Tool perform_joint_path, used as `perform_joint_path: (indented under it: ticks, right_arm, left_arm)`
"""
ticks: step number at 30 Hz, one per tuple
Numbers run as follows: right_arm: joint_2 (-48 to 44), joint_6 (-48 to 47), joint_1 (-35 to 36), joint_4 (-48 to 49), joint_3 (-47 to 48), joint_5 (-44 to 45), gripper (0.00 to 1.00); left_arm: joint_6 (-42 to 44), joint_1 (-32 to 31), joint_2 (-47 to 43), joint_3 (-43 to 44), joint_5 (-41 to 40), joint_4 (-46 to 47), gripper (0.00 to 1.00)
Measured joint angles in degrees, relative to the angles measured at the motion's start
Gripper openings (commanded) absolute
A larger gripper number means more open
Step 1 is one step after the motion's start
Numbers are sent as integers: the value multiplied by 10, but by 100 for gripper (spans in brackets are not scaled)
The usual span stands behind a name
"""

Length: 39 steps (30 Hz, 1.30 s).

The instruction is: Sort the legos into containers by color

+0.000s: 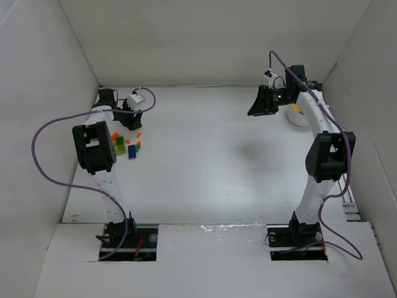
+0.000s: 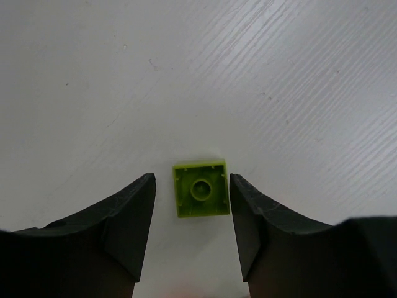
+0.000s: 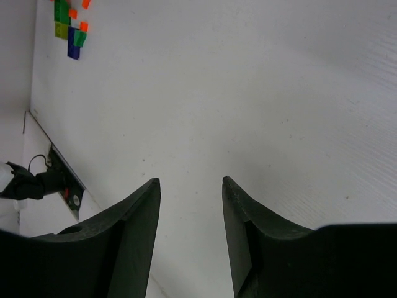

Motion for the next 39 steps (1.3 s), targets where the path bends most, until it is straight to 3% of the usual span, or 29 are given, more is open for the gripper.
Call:
perform_joint_path:
  ticks: [3,9,13,14,17,22,26,29,32,39]
  right_arm:
    - [6,0,0,-2,7,2,50]
    - [23,0,0,-5,30,4,50]
    - [30,0,1,-7,38,3,50]
    - [30,1,1,-7,39,1,50]
    - [36,12,3,-8,49,-17,50]
    - [68,61,10,-11,77,-101,50]
    - [92,143,24,15,72,-165,50]
    - [90,211,46,62,50,-172,50]
    - [90,266,85,103,47,-169,50]
    - [87,338,173,151,59,-161,50]
  left_arm:
    - [0,0,12,12,-3,-1,40]
    - [0,1,26,15,-8,-5,37]
    - [0,1,26,16,-8,-5,20]
    - [-1,1,26,16,-8,-5,10]
    - [-2,1,26,16,-1,-7,1]
    - [-23,-3,3,-5,51,-12,0]
    - [-58,-29,-93,-79,92,-10,0]
    - [-101,-83,-202,-146,114,25,0]
    - [-146,-152,-278,-158,143,61,0]
    - [-238,-219,-300,-157,179,102,0]
